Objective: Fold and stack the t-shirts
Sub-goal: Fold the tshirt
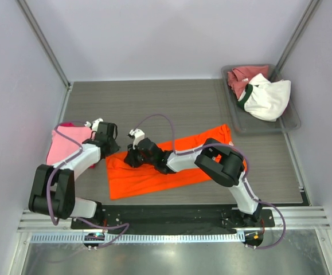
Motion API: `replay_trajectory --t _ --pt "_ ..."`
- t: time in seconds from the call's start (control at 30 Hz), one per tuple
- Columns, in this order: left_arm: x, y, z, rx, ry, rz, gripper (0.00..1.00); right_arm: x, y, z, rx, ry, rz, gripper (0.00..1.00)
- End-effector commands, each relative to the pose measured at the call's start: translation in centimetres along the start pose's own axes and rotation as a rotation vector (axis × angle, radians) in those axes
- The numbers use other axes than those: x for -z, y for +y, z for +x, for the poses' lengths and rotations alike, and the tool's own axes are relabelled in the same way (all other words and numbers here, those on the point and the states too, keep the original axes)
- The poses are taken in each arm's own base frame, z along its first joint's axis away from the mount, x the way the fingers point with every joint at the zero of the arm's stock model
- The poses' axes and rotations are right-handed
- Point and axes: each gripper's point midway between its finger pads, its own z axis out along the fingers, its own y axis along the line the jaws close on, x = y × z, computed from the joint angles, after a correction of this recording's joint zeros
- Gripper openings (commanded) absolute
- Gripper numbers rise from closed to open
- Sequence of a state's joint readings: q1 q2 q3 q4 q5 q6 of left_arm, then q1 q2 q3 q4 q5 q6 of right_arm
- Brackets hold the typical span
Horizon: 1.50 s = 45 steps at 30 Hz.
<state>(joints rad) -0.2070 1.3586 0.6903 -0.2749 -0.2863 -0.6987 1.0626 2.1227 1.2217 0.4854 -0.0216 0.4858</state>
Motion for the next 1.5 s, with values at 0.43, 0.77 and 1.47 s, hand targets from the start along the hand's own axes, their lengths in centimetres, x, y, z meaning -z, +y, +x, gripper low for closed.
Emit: replay_trajectory --t 0.43,0.77,1.47 --pt "1.7 -0.6 0.4 0.023 0.022 0.070 0.22 0.3 1.5 1.6 -0.061 0.016 -0.124 0.14" --pt "2.7 -0.4 2.4 0.049 0.101 0.095 0.22 0.6 1.8 1.2 -0.073 0.001 -0.139 0.14" --pt "-0.3 -1.2 4.9 0.004 0.241 0.080 0.12 0.6 1.7 1.5 -0.096 0.004 -0.134 0.14"
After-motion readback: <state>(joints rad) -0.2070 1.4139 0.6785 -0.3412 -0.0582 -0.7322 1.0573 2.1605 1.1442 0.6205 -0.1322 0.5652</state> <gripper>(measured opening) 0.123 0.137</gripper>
